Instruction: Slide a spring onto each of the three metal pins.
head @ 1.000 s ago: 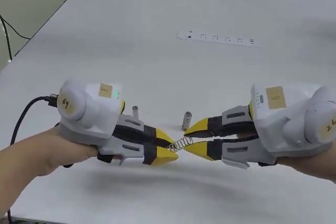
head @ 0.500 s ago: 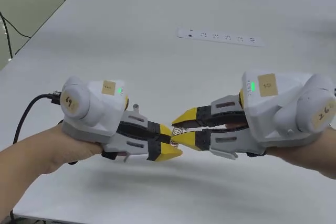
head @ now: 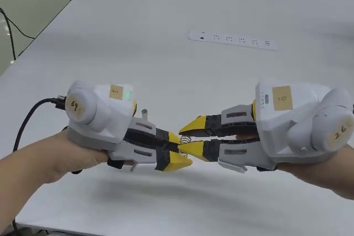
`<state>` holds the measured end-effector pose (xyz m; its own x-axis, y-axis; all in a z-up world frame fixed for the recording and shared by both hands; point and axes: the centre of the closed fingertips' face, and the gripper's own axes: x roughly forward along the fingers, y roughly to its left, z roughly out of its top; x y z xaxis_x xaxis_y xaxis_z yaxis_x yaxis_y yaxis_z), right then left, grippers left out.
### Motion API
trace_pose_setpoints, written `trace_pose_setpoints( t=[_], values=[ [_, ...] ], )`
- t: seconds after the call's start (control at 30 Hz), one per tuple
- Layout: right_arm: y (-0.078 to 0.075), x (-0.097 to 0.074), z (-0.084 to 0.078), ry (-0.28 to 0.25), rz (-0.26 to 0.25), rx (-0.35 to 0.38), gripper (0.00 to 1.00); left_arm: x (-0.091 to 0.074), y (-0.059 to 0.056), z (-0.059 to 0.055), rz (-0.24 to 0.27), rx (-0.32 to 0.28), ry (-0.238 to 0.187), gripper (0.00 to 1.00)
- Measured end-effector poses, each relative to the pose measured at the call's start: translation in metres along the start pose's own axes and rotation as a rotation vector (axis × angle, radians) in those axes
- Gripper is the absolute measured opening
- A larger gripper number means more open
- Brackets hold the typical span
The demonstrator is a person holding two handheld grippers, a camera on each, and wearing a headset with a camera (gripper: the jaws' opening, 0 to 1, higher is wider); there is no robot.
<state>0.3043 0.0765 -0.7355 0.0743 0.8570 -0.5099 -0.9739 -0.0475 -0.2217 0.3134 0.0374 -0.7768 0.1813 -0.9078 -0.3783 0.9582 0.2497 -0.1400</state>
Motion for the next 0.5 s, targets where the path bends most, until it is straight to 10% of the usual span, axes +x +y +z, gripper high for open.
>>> trace_pose_setpoints(
  t=[0.5],
  values=[
    [-0.0013,0.0004,0.0027,0.001,-0.004,-0.016,0.07,-0.0021,-0.0010,-0.0045,0.013,-0.053,0.005,0.09]
  ],
)
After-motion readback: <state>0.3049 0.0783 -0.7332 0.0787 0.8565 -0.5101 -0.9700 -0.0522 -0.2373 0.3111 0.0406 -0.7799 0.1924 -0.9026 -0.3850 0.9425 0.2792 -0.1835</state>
